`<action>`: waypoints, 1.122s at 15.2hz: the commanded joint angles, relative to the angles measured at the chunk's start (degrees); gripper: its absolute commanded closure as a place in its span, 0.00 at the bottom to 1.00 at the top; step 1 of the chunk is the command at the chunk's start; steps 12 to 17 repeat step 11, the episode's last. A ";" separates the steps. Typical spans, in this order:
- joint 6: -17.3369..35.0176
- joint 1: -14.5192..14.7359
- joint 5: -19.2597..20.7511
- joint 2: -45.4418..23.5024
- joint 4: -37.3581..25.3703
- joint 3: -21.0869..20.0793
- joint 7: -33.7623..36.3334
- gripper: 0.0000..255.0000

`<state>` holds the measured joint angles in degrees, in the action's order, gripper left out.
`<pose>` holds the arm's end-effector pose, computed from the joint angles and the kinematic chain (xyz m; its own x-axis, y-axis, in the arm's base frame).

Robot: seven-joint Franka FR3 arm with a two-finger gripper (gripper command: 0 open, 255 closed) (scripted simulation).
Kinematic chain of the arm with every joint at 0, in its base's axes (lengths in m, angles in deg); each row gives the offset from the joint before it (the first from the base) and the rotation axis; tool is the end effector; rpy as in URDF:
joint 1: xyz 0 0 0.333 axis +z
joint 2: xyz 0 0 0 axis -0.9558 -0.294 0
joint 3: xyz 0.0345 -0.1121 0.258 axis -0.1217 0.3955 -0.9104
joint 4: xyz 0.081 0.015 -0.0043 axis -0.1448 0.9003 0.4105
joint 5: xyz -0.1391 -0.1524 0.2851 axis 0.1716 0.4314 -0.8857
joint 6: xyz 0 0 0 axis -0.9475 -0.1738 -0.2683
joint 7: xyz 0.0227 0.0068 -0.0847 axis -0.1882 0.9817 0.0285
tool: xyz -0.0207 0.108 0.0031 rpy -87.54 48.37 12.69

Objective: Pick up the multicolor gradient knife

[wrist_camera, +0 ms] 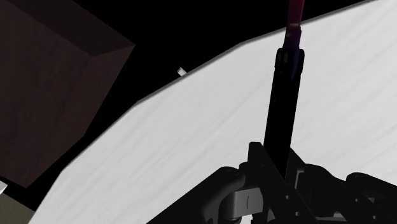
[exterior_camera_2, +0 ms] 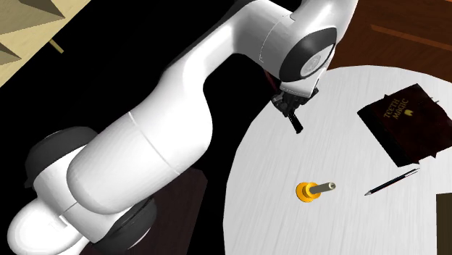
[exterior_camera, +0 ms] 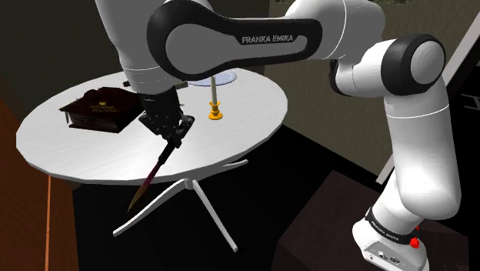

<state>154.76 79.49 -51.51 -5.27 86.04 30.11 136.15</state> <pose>0.4605 0.4031 0.5286 0.5531 -0.8213 0.1400 -0.8282 -0.5602 -0.0145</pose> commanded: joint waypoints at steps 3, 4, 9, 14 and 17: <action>-3.73 2.24 0.76 -1.02 -5.06 0.47 -0.74 1.00; -4.71 2.89 1.00 -1.32 -6.45 0.62 -0.95 1.00; -10.10 6.96 2.72 -3.38 -14.62 1.68 -2.20 1.00; -10.28 7.11 2.78 -3.46 -14.90 1.73 -2.25 1.00; -10.28 7.11 2.78 -3.46 -14.90 1.73 -2.25 1.00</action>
